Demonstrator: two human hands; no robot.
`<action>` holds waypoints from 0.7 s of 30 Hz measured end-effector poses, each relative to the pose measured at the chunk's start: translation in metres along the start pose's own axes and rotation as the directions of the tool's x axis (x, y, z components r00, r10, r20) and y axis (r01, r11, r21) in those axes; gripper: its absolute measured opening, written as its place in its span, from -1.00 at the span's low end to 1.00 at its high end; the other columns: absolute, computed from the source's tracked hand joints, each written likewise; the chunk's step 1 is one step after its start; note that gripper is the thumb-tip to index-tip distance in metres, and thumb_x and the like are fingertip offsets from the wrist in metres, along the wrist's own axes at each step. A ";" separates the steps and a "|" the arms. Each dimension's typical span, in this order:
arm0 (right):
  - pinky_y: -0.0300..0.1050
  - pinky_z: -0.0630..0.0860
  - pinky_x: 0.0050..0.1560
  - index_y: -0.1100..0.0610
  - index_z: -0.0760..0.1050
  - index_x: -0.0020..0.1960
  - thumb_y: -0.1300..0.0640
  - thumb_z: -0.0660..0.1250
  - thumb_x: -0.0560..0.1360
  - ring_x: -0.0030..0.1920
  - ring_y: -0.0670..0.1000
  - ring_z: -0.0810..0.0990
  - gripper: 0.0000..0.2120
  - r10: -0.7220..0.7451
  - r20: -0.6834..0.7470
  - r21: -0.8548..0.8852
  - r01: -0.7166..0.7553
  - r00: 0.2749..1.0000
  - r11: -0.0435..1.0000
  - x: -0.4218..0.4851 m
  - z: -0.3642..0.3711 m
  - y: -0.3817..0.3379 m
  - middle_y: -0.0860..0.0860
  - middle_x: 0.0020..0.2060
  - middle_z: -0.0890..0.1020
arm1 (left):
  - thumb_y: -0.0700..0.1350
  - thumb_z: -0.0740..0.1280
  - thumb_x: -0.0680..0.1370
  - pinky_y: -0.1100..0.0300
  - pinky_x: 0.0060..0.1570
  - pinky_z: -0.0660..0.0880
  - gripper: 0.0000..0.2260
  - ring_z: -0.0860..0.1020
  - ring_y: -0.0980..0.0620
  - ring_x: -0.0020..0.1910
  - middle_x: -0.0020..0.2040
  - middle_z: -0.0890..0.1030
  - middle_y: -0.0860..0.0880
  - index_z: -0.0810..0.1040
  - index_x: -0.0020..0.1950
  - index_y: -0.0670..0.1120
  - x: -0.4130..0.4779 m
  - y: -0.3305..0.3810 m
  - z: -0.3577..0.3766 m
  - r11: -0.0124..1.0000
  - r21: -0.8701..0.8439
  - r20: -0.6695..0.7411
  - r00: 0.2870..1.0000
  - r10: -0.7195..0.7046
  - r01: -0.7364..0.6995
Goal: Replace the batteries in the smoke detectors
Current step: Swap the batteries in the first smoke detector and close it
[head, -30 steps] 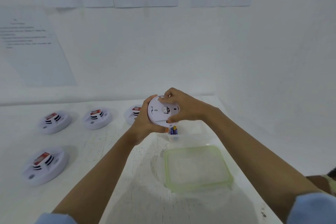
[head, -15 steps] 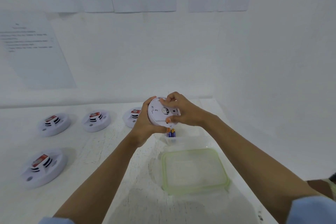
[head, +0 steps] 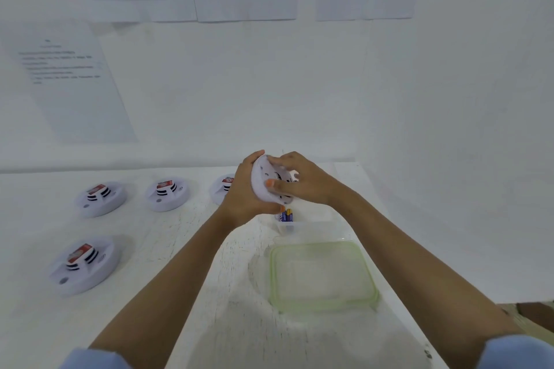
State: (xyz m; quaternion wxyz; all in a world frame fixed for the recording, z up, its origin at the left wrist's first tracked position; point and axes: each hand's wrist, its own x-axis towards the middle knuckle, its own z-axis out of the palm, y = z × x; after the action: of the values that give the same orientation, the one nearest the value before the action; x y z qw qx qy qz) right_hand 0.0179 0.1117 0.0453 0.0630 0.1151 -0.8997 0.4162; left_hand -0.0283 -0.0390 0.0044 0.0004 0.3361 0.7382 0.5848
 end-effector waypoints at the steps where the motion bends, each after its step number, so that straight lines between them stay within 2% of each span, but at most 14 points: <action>1: -0.33 0.47 -0.02 0.21 0.38 0.34 0.09 0.34 0.49 0.07 0.06 0.50 -0.53 0.002 -0.020 0.071 0.000 1.000 0.997 -0.002 0.003 -0.003 0.19 0.18 0.50 | 0.00 0.52 0.06 0.57 -0.02 0.39 -0.21 0.48 0.31 0.11 0.16 0.48 0.06 0.30 0.23 0.16 0.000 -0.001 0.000 0.999 0.031 -0.008 1.000 0.020 -0.020; 3: -0.37 0.48 -0.05 0.19 0.38 0.32 0.10 0.40 0.45 0.09 -0.01 0.52 -0.51 0.049 -0.063 0.202 -0.035 0.997 0.979 -0.003 0.010 -0.006 0.06 0.20 0.51 | -0.02 0.54 0.07 0.53 -0.03 0.43 -0.08 0.45 0.22 0.18 0.25 0.42 0.00 0.19 0.34 0.20 0.000 -0.006 -0.001 0.997 0.073 -0.047 0.998 0.030 -0.027; 6: -0.17 0.57 -0.03 0.14 0.36 0.28 0.20 0.45 0.39 0.09 0.01 0.53 -0.50 0.164 -0.126 0.403 -0.101 0.978 0.909 -0.001 0.021 -0.002 0.01 0.14 0.51 | 0.00 0.51 0.10 0.36 -0.03 0.47 -0.02 0.46 0.09 0.15 0.24 0.37 0.02 0.07 0.39 0.28 -0.002 -0.008 -0.003 0.992 0.119 -0.050 0.998 0.038 -0.031; 8: -0.03 0.60 -0.08 0.16 0.36 0.27 0.31 0.41 0.40 0.09 0.09 0.55 -0.52 0.254 -0.145 0.560 -0.132 0.956 0.818 0.000 0.030 0.000 0.08 0.12 0.52 | 0.04 0.49 0.10 0.38 -0.05 0.48 -0.06 0.48 0.17 0.12 0.17 0.39 0.09 0.08 0.36 0.32 -0.006 -0.008 -0.008 0.997 0.072 -0.026 0.999 0.031 -0.029; 10: -0.01 0.60 -0.15 0.16 0.38 0.25 0.38 0.30 0.43 0.04 0.15 0.58 -0.59 0.337 -0.160 0.697 -0.135 0.928 0.704 0.002 0.041 0.000 0.12 0.04 0.56 | 0.02 0.53 0.14 0.44 -0.04 0.48 -0.08 0.46 0.29 0.12 0.15 0.39 0.19 0.09 0.36 0.31 -0.013 -0.008 -0.017 1.000 0.021 -0.015 1.000 0.004 -0.004; 11: -0.04 0.60 -0.20 0.16 0.40 0.24 0.39 0.26 0.43 -0.02 0.14 0.60 -0.60 0.380 -0.153 0.760 -0.136 0.912 0.635 0.002 0.046 -0.002 0.11 -0.01 0.57 | -0.02 0.55 0.20 0.44 -0.04 0.48 -0.11 0.44 0.29 0.14 0.15 0.37 0.21 0.09 0.37 0.27 -0.017 -0.011 -0.022 0.999 -0.003 -0.033 0.999 -0.034 0.033; 13: -0.12 0.57 -0.29 0.12 0.42 0.21 0.40 0.20 0.44 -0.10 0.09 0.59 -0.62 0.440 -0.110 0.854 -0.141 0.891 0.500 0.004 0.057 -0.006 0.12 -0.01 0.57 | -0.13 0.51 0.36 0.37 -0.05 0.48 -0.24 0.42 0.16 0.20 0.17 0.36 0.17 0.14 0.38 0.21 -0.028 -0.016 -0.035 0.976 -0.136 -0.068 0.981 -0.183 0.172; 15: -0.11 0.56 -0.25 0.06 0.40 0.19 0.40 0.17 0.45 -0.08 0.08 0.56 -0.61 0.460 -0.069 0.902 -0.141 0.885 0.408 0.005 0.070 -0.011 0.12 0.04 0.55 | -0.10 0.44 0.39 0.23 -0.06 0.51 -0.40 0.48 -0.01 0.21 0.19 0.43 0.11 0.24 0.31 0.22 -0.037 -0.022 -0.049 0.878 -0.337 0.013 0.934 -0.358 0.341; 16: -0.07 0.53 -0.19 0.03 0.39 0.18 0.40 0.15 0.45 -0.07 0.08 0.56 -0.60 0.461 -0.061 0.913 -0.137 0.885 0.384 0.006 0.078 -0.014 0.11 0.04 0.54 | -0.07 0.40 0.37 0.18 -0.09 0.54 -0.48 0.52 -0.04 0.17 0.19 0.48 0.09 0.30 0.25 0.23 -0.042 -0.025 -0.056 0.831 -0.389 0.067 0.912 -0.405 0.398; 18: -0.06 0.51 -0.15 0.01 0.39 0.17 0.40 0.13 0.47 -0.06 0.07 0.55 -0.60 0.457 -0.056 0.922 -0.129 0.888 0.365 0.006 0.095 -0.020 0.10 0.05 0.54 | -0.07 0.36 0.35 0.19 -0.15 0.58 -0.58 0.59 0.00 0.09 0.13 0.58 0.10 0.40 0.15 0.22 -0.051 -0.028 -0.068 0.810 -0.408 0.122 0.904 -0.409 0.421; 19: -0.07 0.50 -0.15 0.00 0.40 0.16 0.39 0.12 0.47 -0.04 0.07 0.55 -0.61 0.454 -0.056 0.919 -0.132 0.889 0.372 0.005 0.103 -0.024 0.09 0.07 0.54 | -0.10 0.36 0.36 0.20 -0.15 0.58 -0.60 0.61 0.03 0.06 0.09 0.61 0.12 0.43 0.14 0.22 -0.056 -0.032 -0.074 0.818 -0.403 0.135 0.911 -0.390 0.410; 21: -0.09 0.52 -0.11 -0.04 0.40 0.14 0.36 0.18 0.47 0.03 0.06 0.54 -0.63 0.445 -0.052 0.876 -0.173 0.894 0.450 0.004 0.118 -0.028 0.08 0.13 0.53 | -0.16 0.36 0.42 0.18 -0.09 0.58 -0.58 0.61 0.04 0.09 0.10 0.63 0.10 0.44 0.22 0.18 -0.066 -0.039 -0.086 0.850 -0.370 0.175 0.927 -0.333 0.375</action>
State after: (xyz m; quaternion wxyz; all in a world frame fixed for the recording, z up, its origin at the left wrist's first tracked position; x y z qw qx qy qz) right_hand 0.0189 0.0033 -0.0094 0.0447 -0.0956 -0.5639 0.8191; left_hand -0.0305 -0.1494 -0.0285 0.2147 0.2172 0.6523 0.6937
